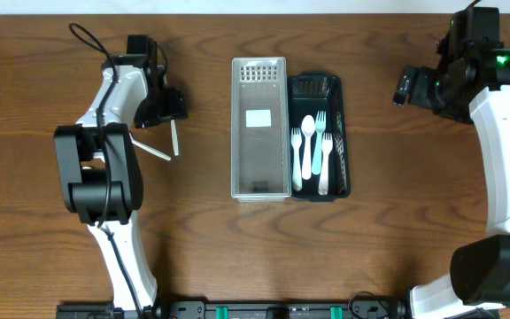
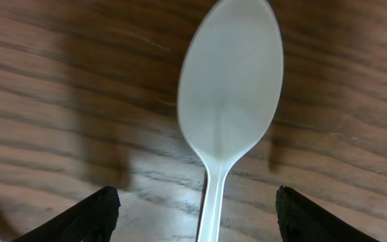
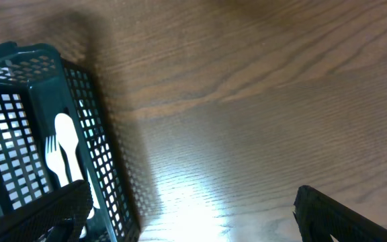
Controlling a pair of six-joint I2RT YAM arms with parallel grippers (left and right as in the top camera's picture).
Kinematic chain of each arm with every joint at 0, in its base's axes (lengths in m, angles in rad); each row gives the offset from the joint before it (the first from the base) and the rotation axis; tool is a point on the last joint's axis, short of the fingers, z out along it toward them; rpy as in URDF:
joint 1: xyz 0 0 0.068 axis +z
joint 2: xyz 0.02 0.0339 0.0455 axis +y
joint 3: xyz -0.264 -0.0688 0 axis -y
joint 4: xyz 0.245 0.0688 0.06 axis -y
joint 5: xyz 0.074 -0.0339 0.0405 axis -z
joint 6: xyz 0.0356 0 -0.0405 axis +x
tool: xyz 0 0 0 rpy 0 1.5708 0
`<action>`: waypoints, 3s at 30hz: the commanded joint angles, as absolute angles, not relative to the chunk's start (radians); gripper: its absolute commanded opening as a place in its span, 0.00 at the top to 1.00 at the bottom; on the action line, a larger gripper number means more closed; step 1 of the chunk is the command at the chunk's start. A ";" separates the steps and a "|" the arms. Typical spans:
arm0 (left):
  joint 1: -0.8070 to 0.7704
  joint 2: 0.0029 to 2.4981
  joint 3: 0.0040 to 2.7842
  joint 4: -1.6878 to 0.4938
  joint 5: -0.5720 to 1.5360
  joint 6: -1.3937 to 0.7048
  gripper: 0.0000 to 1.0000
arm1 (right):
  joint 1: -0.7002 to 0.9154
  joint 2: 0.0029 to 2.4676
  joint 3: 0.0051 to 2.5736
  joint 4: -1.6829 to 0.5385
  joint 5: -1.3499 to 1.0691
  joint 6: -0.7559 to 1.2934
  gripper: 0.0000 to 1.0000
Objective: Pack container
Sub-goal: 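Grasp the upright white spoon near the left arm with the left gripper, then place the spoon into the clear caddy and release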
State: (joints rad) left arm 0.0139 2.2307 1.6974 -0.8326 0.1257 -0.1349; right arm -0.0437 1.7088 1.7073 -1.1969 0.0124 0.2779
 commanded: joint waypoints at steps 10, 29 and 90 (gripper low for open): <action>0.003 2.270 1.697 -0.836 0.131 -0.144 0.23 | -0.053 1.713 1.705 -1.198 0.022 0.291 0.01; 0.003 2.318 1.695 -0.898 0.052 -0.178 0.23 | -0.053 1.713 1.705 -1.204 0.023 0.290 0.01; -0.563 1.996 1.692 -0.960 0.052 -0.406 0.94 | -0.054 1.713 1.705 -1.190 0.026 0.218 0.01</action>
